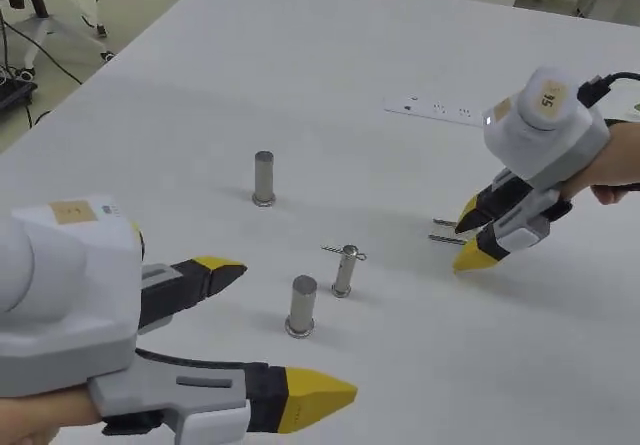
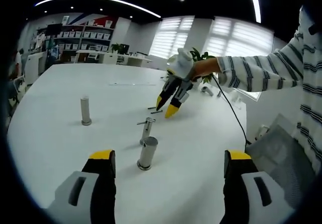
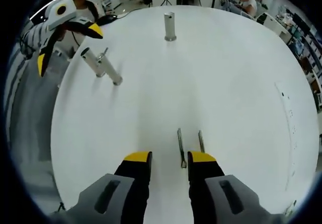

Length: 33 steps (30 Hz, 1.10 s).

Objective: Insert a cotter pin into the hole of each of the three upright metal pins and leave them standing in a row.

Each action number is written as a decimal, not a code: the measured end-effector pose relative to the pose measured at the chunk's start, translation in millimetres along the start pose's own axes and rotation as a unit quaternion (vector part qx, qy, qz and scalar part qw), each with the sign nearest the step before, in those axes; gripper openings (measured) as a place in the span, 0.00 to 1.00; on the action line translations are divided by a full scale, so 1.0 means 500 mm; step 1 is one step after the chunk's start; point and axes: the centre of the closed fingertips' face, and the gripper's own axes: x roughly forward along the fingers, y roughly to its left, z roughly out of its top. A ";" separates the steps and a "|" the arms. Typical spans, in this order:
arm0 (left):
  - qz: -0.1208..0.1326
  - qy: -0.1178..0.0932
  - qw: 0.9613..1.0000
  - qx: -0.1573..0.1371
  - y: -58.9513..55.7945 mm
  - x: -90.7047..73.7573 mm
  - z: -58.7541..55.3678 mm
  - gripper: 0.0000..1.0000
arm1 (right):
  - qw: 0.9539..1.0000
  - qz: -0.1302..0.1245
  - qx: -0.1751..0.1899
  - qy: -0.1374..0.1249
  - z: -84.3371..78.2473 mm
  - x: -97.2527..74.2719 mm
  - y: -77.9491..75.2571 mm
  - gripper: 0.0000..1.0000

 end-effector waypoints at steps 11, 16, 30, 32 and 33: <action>0.008 0.005 1.000 0.000 0.000 -0.004 -0.006 0.91 | 0.999 -0.014 -0.030 0.017 0.002 -0.001 -0.001 0.17; 0.012 0.010 1.000 -0.004 -0.001 -0.008 -0.012 0.90 | 0.998 -0.015 -0.048 0.029 0.000 0.001 0.003 0.11; 0.017 0.005 1.000 -0.004 -0.011 -0.015 -0.010 0.89 | 0.997 -0.053 -0.015 0.048 -0.004 0.003 -0.008 0.04; 0.014 0.005 1.000 -0.006 -0.015 -0.015 -0.009 0.88 | 0.997 -0.057 -0.011 0.045 -0.004 0.003 -0.008 0.03; 0.015 0.004 1.000 -0.004 -0.016 -0.016 -0.008 0.88 | 0.997 -0.058 -0.011 0.045 -0.004 0.003 -0.008 0.03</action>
